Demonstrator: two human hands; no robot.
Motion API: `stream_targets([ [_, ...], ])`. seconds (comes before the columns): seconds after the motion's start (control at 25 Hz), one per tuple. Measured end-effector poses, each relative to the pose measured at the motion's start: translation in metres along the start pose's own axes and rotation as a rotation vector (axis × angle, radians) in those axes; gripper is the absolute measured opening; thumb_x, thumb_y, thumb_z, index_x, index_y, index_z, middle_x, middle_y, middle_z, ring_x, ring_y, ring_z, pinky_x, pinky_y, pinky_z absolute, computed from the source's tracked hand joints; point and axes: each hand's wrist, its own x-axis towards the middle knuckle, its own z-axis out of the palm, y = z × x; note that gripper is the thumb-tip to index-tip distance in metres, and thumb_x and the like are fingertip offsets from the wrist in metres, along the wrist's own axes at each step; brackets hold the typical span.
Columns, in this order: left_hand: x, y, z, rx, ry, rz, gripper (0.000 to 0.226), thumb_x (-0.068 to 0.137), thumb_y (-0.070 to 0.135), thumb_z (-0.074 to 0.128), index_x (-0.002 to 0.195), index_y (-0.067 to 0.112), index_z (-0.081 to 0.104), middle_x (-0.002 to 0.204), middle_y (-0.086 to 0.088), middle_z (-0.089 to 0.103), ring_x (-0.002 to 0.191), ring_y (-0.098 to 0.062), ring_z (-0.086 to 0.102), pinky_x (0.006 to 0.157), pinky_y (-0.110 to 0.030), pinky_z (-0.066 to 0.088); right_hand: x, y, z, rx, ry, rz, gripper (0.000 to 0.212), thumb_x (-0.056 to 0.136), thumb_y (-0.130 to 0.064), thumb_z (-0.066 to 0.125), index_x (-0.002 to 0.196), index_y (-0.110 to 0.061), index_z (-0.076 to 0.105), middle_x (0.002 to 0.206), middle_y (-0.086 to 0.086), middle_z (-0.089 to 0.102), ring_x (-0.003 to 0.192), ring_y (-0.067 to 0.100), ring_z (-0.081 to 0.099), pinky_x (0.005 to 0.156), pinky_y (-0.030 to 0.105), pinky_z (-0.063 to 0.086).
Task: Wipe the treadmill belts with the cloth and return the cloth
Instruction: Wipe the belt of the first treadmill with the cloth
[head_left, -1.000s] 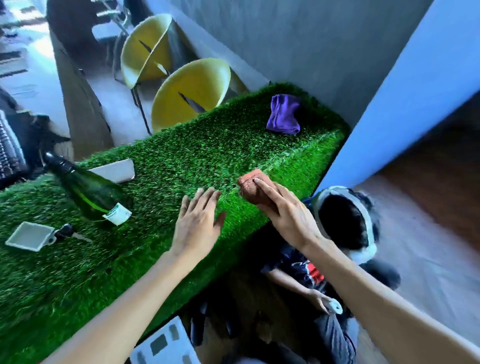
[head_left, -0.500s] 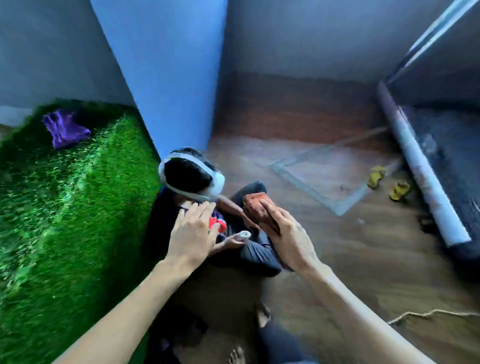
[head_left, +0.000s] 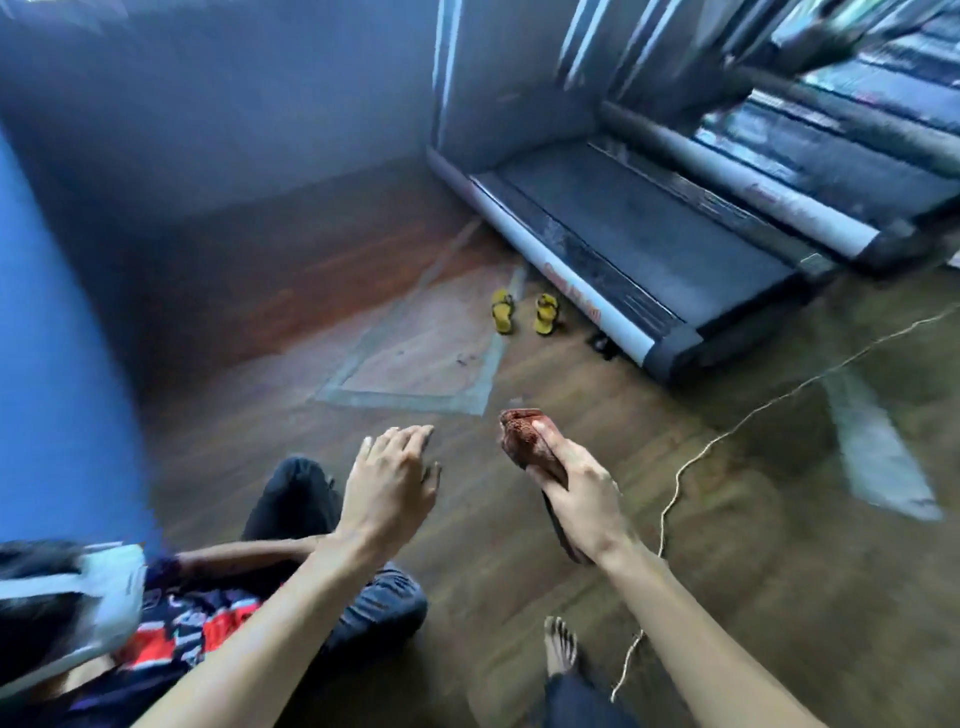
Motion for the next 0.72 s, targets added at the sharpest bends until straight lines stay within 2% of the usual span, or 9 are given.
stream_targets([
  [0.28,0.196,0.124,0.046,-0.059,-0.058,0.134,0.044,0.092,0.031,0.057,0.134,0.017,0.053,0.134,0.0,0.057,0.127,-0.022,0.048,0.111,-0.039,0.032,0.139,0.09,-0.111,0.023,0.112,0.144,0.055,0.091,-0.033,0.066,0.141,-0.039,0.046,0.135,-0.006,0.056,0.119,0.018,0.056,0.097,0.03,0.044],
  [0.56,0.38,0.165,0.08,-0.068,-0.101,0.243,0.044,0.092,0.032,0.057,0.134,0.018,0.054,0.136,0.0,0.057,0.127,-0.023,0.049,0.11,-0.041,0.035,0.287,0.146,-0.15,0.048,0.212,0.216,0.055,0.091,-0.033,0.066,0.142,-0.037,0.046,0.136,-0.005,0.056,0.12,0.017,0.057,0.1,0.03,0.045],
  [0.72,0.512,0.181,0.104,-0.064,-0.14,0.367,0.045,0.094,0.034,0.055,0.136,0.02,0.052,0.139,0.002,0.054,0.129,-0.02,0.047,0.108,-0.034,0.033,0.388,0.175,-0.157,0.075,0.325,0.296,0.054,0.09,-0.032,0.067,0.141,-0.035,0.048,0.138,-0.007,0.055,0.122,0.013,0.056,0.101,0.026,0.043],
])
